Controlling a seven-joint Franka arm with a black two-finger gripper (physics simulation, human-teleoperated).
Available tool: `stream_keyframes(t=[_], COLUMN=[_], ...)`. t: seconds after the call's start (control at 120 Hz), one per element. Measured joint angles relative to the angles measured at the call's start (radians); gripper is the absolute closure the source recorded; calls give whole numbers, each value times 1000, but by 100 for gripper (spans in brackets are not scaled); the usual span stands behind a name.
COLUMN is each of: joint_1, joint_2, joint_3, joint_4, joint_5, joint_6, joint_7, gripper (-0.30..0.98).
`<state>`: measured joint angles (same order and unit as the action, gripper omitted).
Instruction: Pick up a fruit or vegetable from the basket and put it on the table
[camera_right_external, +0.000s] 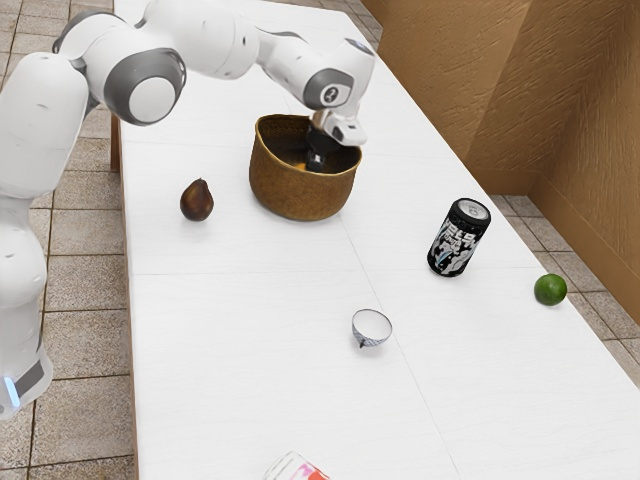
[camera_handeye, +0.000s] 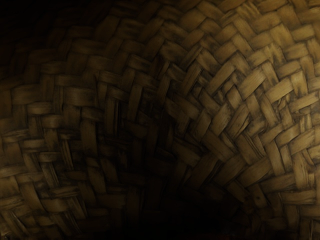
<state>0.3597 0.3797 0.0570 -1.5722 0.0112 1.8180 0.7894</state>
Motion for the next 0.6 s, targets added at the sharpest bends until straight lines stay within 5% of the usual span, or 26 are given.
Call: stream_keyframes(t=[0.25,0.6], joint_1=[1,-92], joint_2=[-32,-237], joint_3=[5,-11], joint_4=[12,59], joint_5=[-3,-1], joint_6=[-22,-99], joint_7=[3,2], gripper=[29,35])
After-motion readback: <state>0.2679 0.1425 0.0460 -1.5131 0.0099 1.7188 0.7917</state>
